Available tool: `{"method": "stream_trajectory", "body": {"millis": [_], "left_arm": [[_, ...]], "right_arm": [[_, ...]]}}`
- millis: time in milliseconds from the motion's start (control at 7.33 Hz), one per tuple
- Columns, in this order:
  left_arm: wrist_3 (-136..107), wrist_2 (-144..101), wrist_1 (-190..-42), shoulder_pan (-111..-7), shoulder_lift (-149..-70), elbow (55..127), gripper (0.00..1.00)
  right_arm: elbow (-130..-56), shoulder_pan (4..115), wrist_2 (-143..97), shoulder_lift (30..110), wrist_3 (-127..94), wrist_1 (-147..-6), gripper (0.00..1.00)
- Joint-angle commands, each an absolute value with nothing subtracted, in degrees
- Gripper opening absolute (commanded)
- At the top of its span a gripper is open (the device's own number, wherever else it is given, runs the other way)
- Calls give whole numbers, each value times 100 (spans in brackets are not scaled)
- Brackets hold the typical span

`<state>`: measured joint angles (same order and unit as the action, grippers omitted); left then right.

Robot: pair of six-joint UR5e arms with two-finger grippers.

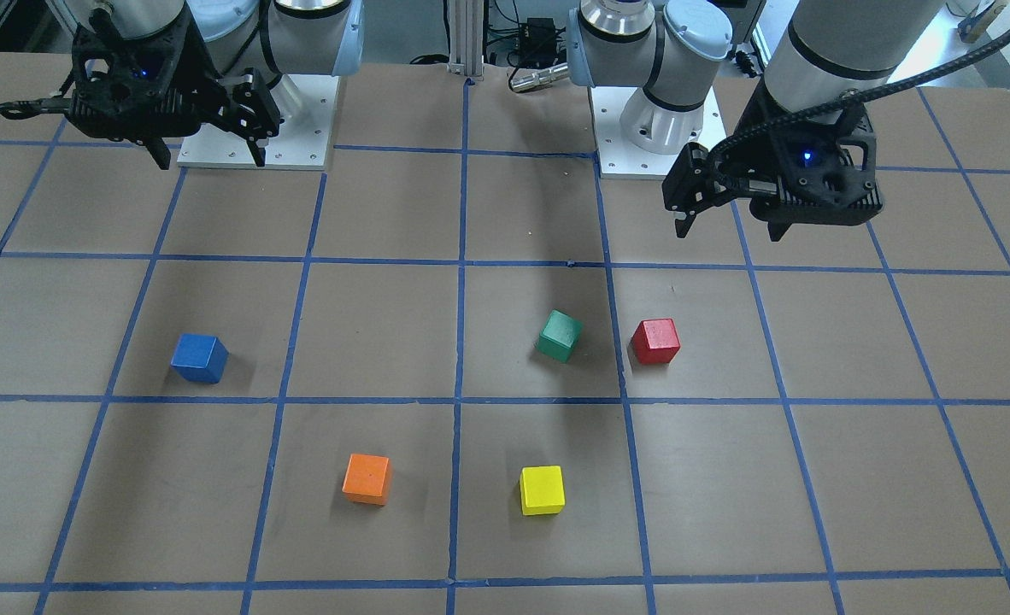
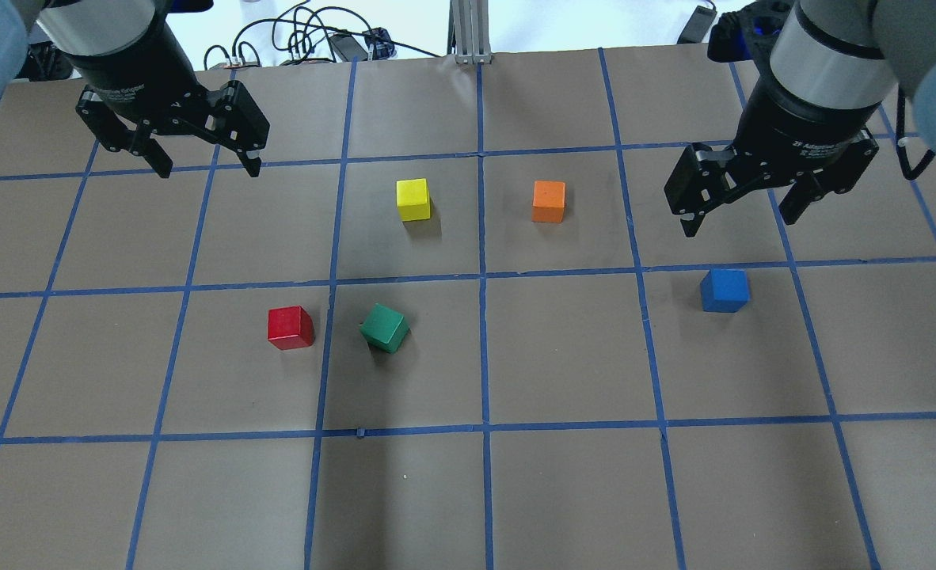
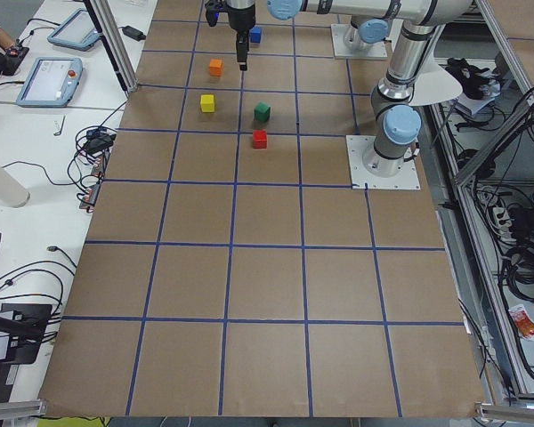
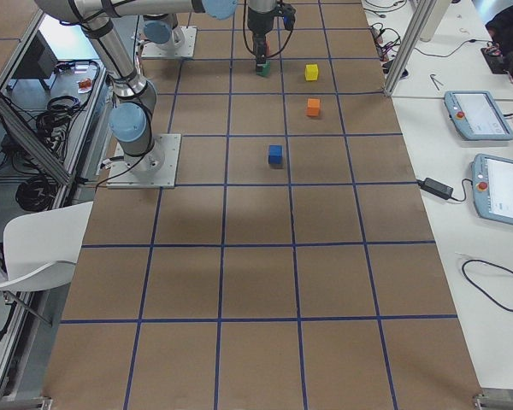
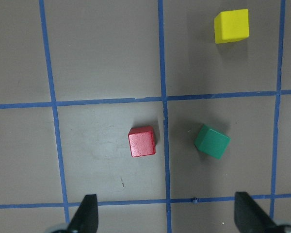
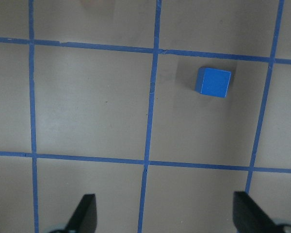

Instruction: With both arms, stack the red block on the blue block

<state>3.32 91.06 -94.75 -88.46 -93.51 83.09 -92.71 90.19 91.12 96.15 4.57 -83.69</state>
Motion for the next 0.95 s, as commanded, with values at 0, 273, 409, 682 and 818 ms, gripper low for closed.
{"method": "stream_trajectory", "body": {"millis": [0, 273, 409, 682, 818], "left_arm": [[334, 9105, -9475, -8850, -9352, 8314, 100], [351, 9097, -9466, -8833, -9448, 8436, 100], [360, 9097, -9466, -8816, -9527, 8585, 100], [351, 9079, -8865, -8667, -9685, 9426, 100], [360, 9062, -8042, -8509, -9746, 9996, 100]], "right_arm": [[-9272, 9018, 9105, 9615, 457, -8367, 100], [-9272, 9018, 9105, 9607, 466, -8411, 100], [-9272, 9026, 9105, 9606, 466, -8411, 100], [-9281, 9018, 9105, 9606, 466, -8411, 100], [-9273, 9018, 9105, 9606, 466, -8411, 100]]}}
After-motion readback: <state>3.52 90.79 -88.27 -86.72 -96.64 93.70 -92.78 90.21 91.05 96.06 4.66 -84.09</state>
